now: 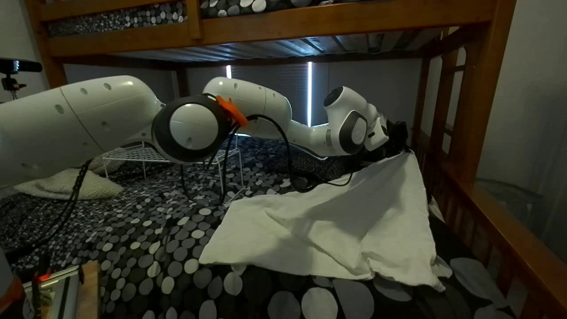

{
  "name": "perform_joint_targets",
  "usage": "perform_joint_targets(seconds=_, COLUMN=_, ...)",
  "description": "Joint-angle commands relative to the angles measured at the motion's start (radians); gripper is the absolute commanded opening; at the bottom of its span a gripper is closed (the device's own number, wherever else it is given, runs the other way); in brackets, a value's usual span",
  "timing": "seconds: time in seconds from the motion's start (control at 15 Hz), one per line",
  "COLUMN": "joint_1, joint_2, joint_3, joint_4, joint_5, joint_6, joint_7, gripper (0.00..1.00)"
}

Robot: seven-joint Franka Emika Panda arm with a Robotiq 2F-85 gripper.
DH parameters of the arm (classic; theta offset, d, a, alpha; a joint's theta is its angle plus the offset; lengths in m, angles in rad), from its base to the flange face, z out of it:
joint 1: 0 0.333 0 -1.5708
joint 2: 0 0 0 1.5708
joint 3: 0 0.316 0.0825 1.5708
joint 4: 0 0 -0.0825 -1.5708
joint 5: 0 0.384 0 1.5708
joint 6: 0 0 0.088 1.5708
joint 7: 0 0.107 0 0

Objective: Straighten the pillow case on the bed

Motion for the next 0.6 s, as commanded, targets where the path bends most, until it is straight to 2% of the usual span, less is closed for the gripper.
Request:
perform_joint_targets(seconds=0.0, joint_1=-0.011, joint_2=0.075, joint_3=-0.024, joint_4=0.091, joint_5=0.009, joint_6=0.049, joint_7=0.056, gripper=0.00)
perform_joint_targets(seconds=0.07, joint_1=-0.005, joint_2=0.098, joint_3=-0.079, joint_4=0.117, joint_5=-0.003, joint_6=0.080, joint_7=0.105, gripper=0.00)
perform_joint_targets(seconds=0.13, joint_1=-0.003, joint_2=0.108, joint_3=-0.103, joint_4=0.128, joint_5=-0.001, joint_6=0.096, joint_7=0.131, gripper=0.00)
perform_joint_targets(seconds=0.27, joint_1=-0.006, joint_2=0.121, joint_3=-0.106, joint_4=0.137, joint_5=0.011, joint_6=0.123, joint_7=0.149, gripper=0.00)
perform_joint_targets(seconds=0.33, joint_1=-0.014, joint_2=0.123, joint_3=-0.053, joint_4=0.139, joint_5=0.018, joint_6=0.137, joint_7=0.113, gripper=0.00)
perform_joint_targets(seconds=0.47, joint_1=-0.017, joint_2=0.125, joint_3=0.001, joint_4=0.133, joint_5=0.018, joint_6=0.137, joint_7=0.083, gripper=0.00)
perform_joint_targets(seconds=0.53, joint_1=-0.018, joint_2=0.123, joint_3=0.032, joint_4=0.128, joint_5=0.016, joint_6=0.127, joint_7=0.066, gripper=0.04)
